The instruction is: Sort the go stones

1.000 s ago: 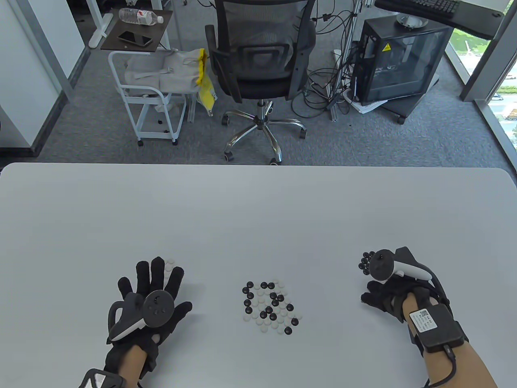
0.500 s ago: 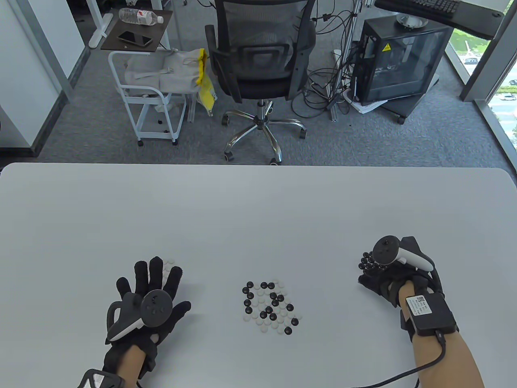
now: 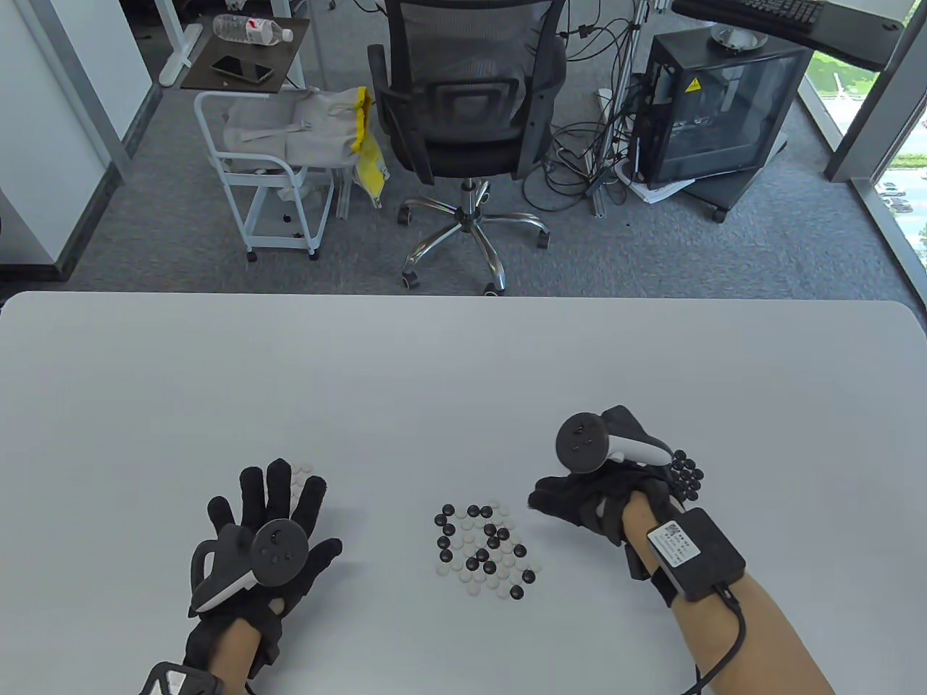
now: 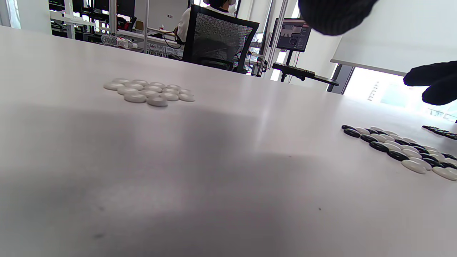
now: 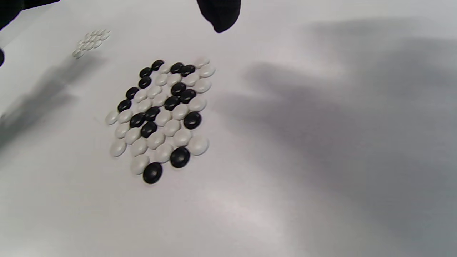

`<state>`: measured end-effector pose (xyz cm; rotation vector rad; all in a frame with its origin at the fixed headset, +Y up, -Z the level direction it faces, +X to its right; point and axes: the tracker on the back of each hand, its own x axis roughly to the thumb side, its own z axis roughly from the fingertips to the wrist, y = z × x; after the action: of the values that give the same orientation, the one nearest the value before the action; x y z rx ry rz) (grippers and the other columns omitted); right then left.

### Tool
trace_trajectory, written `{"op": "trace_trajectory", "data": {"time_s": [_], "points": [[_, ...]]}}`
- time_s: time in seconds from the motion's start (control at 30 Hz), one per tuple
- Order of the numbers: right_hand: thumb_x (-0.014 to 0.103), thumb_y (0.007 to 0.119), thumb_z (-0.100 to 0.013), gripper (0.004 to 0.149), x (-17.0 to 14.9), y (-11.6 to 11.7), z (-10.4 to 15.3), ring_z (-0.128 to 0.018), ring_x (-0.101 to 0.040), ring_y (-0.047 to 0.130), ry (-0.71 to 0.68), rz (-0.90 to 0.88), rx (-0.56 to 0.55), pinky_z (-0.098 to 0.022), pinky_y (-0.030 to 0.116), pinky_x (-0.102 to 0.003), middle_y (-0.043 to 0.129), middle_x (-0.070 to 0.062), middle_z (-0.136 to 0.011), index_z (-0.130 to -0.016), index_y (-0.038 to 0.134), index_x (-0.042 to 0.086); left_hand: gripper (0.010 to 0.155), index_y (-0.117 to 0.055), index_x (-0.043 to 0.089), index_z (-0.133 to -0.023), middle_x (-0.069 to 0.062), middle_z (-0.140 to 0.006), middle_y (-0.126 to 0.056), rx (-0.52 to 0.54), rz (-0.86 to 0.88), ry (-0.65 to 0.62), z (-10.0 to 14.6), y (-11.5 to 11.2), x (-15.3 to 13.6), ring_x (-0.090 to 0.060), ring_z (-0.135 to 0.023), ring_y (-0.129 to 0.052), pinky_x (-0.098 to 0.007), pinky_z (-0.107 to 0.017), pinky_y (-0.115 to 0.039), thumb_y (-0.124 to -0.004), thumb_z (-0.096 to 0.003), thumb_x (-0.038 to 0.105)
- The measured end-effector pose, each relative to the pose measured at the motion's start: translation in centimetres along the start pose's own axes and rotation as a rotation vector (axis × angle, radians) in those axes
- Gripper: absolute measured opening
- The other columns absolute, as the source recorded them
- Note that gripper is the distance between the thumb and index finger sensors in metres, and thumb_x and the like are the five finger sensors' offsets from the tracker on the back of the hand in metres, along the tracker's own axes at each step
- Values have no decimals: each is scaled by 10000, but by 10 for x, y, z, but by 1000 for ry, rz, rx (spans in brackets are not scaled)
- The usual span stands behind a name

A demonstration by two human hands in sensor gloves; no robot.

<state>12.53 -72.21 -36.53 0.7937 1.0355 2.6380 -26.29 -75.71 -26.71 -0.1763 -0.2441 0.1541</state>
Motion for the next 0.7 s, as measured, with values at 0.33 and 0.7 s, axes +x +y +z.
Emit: {"op": "trace_trajectory", "data": {"time_s": [0.33, 0.7], "points": [[510, 476, -605, 737, 66, 21, -76, -882, -669, -114, -116, 26, 100, -519, 57, -911, -34, -428, -1095, -1184, 470, 54, 815, -140, 209, -1181, -258, -1128, 152, 4, 12, -3, 1, 1, -2, -533, -947, 186, -826, -514, 19, -560, -582, 569], [514, 459, -599, 745, 36, 6, -112, -876, -668, -117, 53, -64, 63, -516, 49, -911, -47, -428, -1081, -1194, 399, 69, 815, -143, 208, -1181, -257, -1128, 152, 8, 19, -4, 2, 1, -4, -531, -947, 185, -825, -514, 20, -561, -582, 569]]}}
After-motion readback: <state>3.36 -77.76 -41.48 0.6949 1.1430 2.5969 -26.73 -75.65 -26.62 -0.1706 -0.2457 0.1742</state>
